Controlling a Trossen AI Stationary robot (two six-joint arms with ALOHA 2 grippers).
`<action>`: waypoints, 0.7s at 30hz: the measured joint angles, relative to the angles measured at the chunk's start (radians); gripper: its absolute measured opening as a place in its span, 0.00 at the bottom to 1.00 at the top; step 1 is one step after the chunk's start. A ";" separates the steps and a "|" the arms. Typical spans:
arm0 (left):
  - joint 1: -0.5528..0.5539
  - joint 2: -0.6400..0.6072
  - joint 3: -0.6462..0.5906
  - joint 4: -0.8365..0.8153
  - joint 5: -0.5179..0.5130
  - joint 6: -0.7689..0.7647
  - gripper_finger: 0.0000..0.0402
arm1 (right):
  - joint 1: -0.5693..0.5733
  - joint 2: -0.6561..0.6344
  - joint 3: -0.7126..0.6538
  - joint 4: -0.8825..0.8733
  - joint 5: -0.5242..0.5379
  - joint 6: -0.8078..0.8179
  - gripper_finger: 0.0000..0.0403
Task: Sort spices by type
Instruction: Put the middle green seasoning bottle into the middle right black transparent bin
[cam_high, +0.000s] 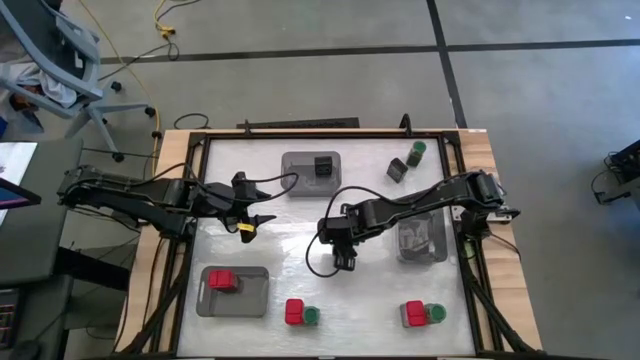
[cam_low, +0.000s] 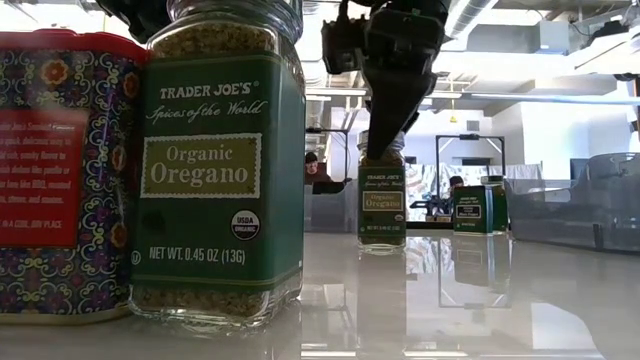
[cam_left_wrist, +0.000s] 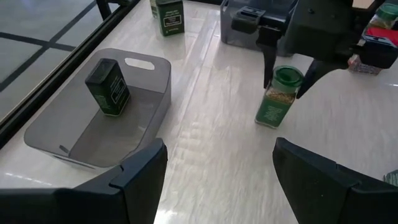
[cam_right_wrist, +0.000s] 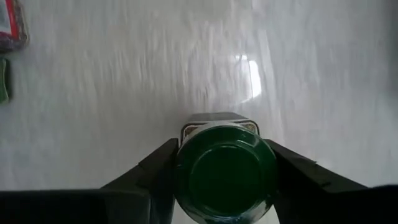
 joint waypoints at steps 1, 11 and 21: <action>0.000 0.000 0.000 0.000 0.000 0.000 0.70 | 0.000 0.000 0.000 0.000 0.000 -0.020 0.55; 0.000 0.000 0.000 0.006 0.000 0.043 0.70 | 0.000 -0.064 0.051 -0.112 0.015 -0.032 0.55; 0.000 0.000 0.000 0.006 0.000 0.006 0.70 | 0.043 -0.459 -0.050 -0.228 0.077 -0.030 0.55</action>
